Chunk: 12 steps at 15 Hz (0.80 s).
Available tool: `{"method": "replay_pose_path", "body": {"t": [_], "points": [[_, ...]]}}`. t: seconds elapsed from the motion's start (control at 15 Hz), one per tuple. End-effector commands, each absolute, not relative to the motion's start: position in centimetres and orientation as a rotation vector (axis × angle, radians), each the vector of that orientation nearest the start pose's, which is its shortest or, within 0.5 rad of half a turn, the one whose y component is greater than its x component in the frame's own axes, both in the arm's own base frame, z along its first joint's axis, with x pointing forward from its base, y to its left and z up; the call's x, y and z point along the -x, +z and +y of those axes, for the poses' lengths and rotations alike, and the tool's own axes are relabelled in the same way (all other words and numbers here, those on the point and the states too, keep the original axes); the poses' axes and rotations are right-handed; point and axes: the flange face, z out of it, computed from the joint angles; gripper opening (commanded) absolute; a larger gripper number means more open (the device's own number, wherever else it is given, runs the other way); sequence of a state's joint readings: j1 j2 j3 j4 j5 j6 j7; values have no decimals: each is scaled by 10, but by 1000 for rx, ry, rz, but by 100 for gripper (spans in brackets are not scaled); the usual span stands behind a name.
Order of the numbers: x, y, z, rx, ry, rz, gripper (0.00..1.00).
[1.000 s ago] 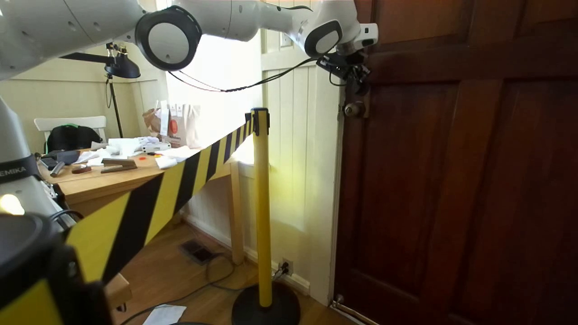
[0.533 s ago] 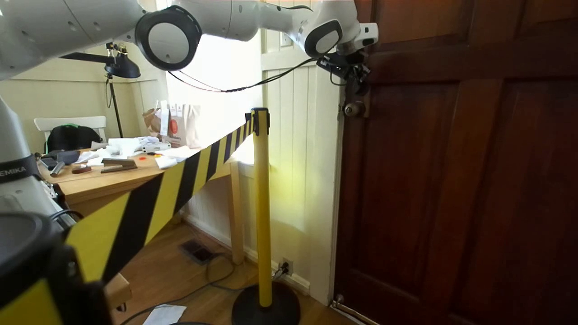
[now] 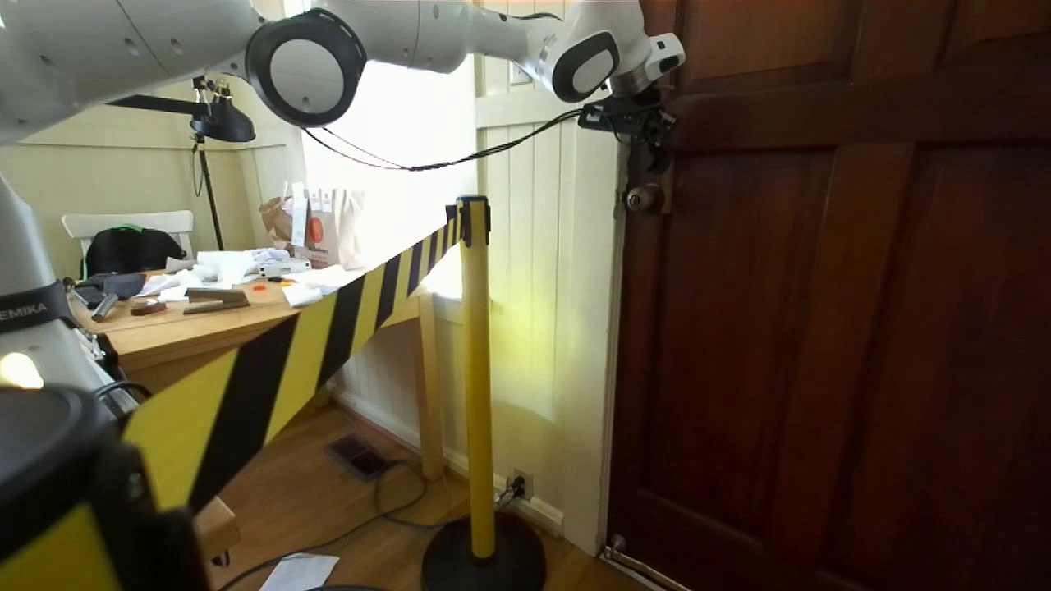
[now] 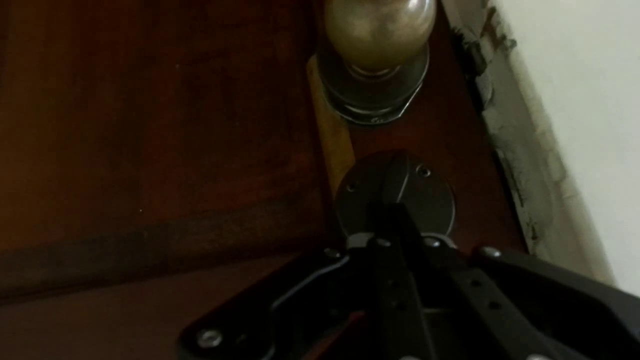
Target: Turn the door lock to the left
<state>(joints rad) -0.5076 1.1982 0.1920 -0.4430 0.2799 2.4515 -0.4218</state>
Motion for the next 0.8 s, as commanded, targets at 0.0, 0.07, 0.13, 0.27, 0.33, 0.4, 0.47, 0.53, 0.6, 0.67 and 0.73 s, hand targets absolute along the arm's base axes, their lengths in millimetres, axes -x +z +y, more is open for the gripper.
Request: {"method": "replay_pose_path", "body": {"t": [0.0, 0.07, 0.13, 0.27, 0.33, 0.4, 0.47, 0.53, 0.6, 0.67, 0.73], "points": [[-779, 421, -345, 2794, -1408, 139, 1], [-780, 421, -343, 2804, -1409, 101, 1], [-781, 421, -341, 2817, -1412, 66, 1], [-783, 421, -335, 2838, -1420, -7, 1], [-784, 422, -332, 2853, -1425, -50, 1], [-785, 422, -329, 2860, -1422, -88, 1], [-787, 422, -326, 2868, -1424, -134, 1], [-788, 422, -323, 2879, -1423, -173, 1], [-789, 421, -320, 2891, -1421, -214, 1], [-790, 420, -318, 2901, -1425, -253, 1], [-791, 420, -316, 2910, -1424, -295, 1]]}}
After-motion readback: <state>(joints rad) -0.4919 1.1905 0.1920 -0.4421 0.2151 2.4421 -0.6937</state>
